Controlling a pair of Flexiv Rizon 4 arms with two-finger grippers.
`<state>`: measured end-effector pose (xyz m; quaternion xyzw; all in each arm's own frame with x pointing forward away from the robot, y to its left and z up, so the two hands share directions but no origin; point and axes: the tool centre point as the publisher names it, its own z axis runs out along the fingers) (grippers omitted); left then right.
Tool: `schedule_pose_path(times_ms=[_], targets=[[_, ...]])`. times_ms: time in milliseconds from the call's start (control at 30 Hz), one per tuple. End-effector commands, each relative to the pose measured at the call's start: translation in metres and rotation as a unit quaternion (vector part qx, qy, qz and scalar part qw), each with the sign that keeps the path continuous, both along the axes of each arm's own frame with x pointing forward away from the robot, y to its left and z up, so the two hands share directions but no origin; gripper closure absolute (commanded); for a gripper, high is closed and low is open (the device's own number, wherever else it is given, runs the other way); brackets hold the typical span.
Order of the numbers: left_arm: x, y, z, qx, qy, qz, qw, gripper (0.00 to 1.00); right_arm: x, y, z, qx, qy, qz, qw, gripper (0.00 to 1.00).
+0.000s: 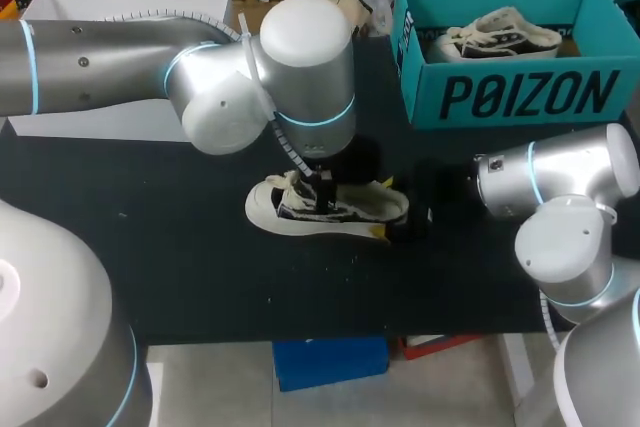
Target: Take the shoe out of the shoebox, open the shoe tongue, remove and reinsert the insole, then place the shoe into the shoebox
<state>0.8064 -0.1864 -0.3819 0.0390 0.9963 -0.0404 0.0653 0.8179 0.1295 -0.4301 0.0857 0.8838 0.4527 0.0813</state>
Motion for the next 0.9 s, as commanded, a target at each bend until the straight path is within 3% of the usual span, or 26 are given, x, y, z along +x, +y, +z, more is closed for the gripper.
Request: schedule_pose_path(times_ms=[33,400,833,867,900], targets=[[-0.001,0.006,0.007,-0.001,-0.006,0.003,1.0,1.0,0.002,0.0,-0.002,-0.001,0.001,-0.001,1.0,1.0],[0.003,0.004,0.012,-0.027,-0.009,0.002,1.0,1.0,0.002,0.0,-0.002,-0.001,0.001,-0.001,1.0,1.0],[0.003,-0.022,0.001,-0.097,0.012,-0.069,0.993,0.99,0.002,0.0,-0.002,-0.001,0.001,-0.001,1.0,1.0],[0.002,-0.022,0.002,-0.102,0.01,-0.078,0.992,0.73,0.002,0.0,-0.002,-0.001,0.001,-0.001,1.0,1.0],[0.001,-0.022,0.003,-0.105,0.009,-0.084,0.991,0.69,0.002,0.0,-0.002,-0.001,0.001,-0.001,1.0,1.0]])
